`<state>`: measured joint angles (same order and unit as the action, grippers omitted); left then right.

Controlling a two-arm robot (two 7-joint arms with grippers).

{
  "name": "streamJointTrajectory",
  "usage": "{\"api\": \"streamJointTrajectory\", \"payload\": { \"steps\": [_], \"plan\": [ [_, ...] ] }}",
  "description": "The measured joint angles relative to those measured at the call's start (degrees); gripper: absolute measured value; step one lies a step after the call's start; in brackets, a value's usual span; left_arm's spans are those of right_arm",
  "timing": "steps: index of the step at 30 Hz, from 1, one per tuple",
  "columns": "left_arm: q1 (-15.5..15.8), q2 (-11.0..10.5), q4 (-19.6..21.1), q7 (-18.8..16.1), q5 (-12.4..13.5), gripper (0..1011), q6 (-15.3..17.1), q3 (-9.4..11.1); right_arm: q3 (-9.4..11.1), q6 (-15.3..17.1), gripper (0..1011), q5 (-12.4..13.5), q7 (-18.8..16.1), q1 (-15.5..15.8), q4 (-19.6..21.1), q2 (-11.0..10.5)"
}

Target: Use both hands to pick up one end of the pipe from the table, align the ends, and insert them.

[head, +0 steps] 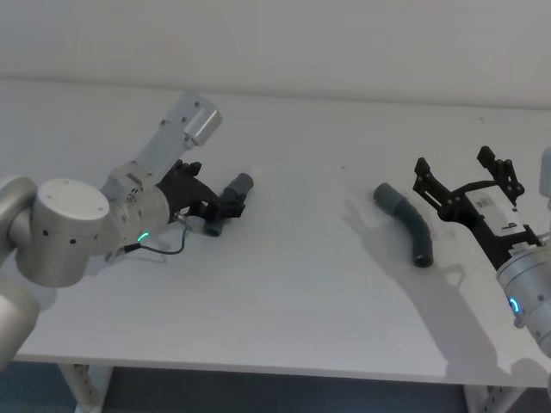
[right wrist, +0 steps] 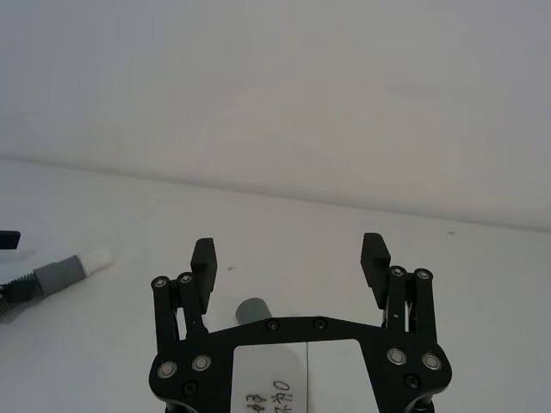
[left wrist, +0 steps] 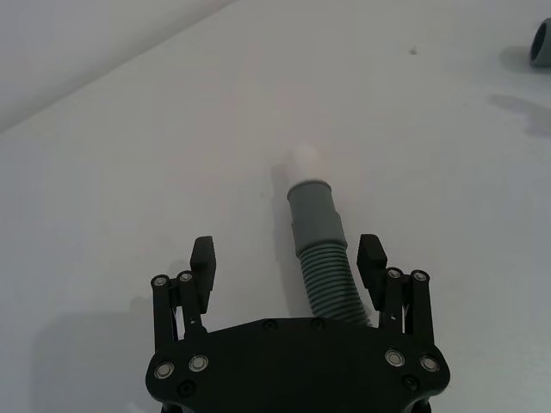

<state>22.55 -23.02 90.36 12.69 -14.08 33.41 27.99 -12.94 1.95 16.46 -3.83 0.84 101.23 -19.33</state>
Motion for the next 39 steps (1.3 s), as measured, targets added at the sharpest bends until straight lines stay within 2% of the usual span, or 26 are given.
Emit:
{"api": "streamJointTrajectory", "payload": {
  "steps": [25, 29, 33, 35, 37, 38, 39],
  "plan": [
    [3.0, 3.0, -5.5, 0.9, 1.3, 992, 1.2, 0.6, 0.0, 0.0, 1001, 0.0, 0.0, 0.0, 0.0, 0.0],
    [3.2, 3.2, -5.9, 1.1, 1.3, 920, 1.3, 0.6, 0.0, 0.0, 1001, 0.0, 0.0, 0.0, 0.0, 0.0],
    [3.4, 3.3, -6.2, 1.2, 1.3, 798, 1.3, 0.6, 0.0, 0.0, 1001, 0.0, 0.0, 0.0, 0.0, 0.0],
    [3.4, 3.4, -6.3, 1.3, 1.3, 781, 1.3, 0.6, 0.0, 0.0, 1001, 0.0, 0.0, 0.0, 0.0, 0.0],
    [3.5, 3.5, -6.4, 1.3, 1.3, 697, 1.3, 0.6, 0.0, 0.0, 1001, 0.0, 0.0, 0.0, 0.0, 0.0],
    [3.5, 3.5, -6.5, 1.3, 1.3, 697, 1.4, 0.6, 0.0, 0.0, 1001, 0.0, 0.0, 0.0, 0.0, 0.0],
    [3.5, 3.5, -6.5, 1.3, 1.3, 654, 1.4, 0.6, 0.0, 0.0, 1001, 0.0, 0.0, 0.0, 0.0, 0.0]
  ]
}}
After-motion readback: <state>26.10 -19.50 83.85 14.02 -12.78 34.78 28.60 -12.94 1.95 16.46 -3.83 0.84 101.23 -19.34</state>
